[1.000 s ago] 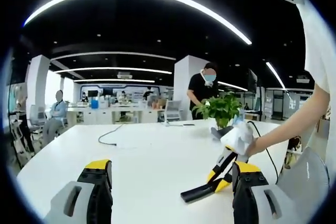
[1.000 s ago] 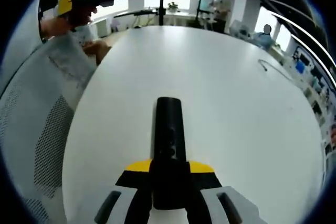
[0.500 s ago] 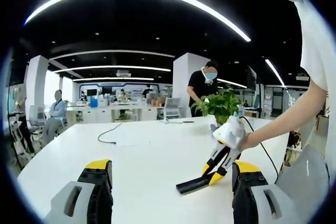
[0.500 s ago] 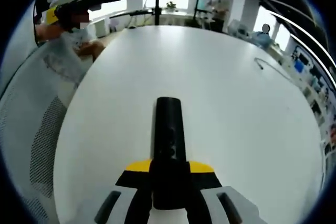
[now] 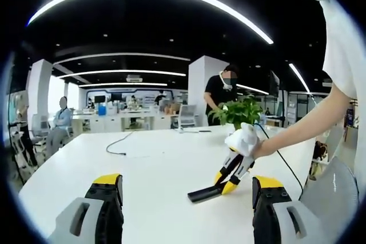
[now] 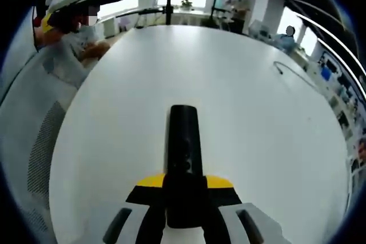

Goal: Press the specified remote control buttons in sequence, fully releasing each button before pressing the next.

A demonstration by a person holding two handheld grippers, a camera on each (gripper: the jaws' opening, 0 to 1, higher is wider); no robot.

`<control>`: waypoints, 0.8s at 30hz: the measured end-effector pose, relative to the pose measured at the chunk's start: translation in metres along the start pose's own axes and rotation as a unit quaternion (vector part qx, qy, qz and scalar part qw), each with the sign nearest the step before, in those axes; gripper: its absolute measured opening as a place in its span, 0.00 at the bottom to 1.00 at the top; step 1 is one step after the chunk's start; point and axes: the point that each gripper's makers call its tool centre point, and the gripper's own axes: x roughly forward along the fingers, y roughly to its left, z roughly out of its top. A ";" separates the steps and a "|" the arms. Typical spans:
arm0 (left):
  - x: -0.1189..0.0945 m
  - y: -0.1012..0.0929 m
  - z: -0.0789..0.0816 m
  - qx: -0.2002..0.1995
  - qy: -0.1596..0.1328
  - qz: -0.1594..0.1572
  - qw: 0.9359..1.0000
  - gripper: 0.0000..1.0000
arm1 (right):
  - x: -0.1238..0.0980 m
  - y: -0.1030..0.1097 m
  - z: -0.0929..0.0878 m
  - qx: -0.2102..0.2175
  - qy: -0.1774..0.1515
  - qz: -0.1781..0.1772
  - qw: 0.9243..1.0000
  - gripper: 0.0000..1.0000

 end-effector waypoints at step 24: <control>0.002 -0.005 -0.004 0.008 0.010 -0.009 1.000 0.97 | 0.003 -0.032 0.000 0.000 0.013 0.005 1.000 0.20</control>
